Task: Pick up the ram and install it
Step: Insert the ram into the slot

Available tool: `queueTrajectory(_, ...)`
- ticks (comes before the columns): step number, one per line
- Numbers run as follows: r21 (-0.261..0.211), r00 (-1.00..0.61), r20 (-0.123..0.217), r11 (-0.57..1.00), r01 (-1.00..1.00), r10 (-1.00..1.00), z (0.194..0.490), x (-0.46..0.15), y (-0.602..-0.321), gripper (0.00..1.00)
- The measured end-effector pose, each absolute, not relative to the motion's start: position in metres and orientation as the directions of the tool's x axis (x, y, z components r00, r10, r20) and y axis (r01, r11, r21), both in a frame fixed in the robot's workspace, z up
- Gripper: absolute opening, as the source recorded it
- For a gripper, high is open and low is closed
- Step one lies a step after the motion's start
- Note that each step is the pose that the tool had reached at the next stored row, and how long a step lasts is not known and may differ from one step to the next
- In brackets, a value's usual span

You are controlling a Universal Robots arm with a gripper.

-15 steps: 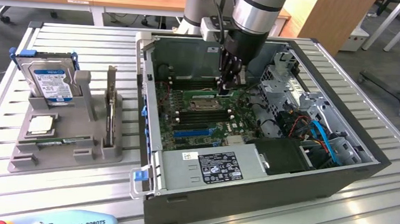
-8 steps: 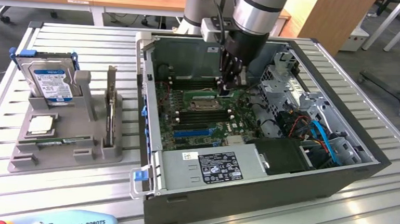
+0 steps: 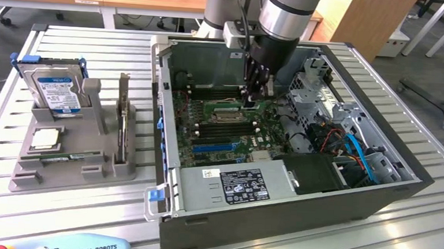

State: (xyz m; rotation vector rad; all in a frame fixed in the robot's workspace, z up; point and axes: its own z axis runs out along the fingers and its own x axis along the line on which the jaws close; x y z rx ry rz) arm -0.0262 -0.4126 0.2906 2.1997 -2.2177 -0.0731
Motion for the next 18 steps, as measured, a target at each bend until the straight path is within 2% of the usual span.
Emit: queueTrajectory(18,0.045,-0.009,-0.021,0.008,-0.999,-1.000,0.273,-0.026,-0.413,0.12)
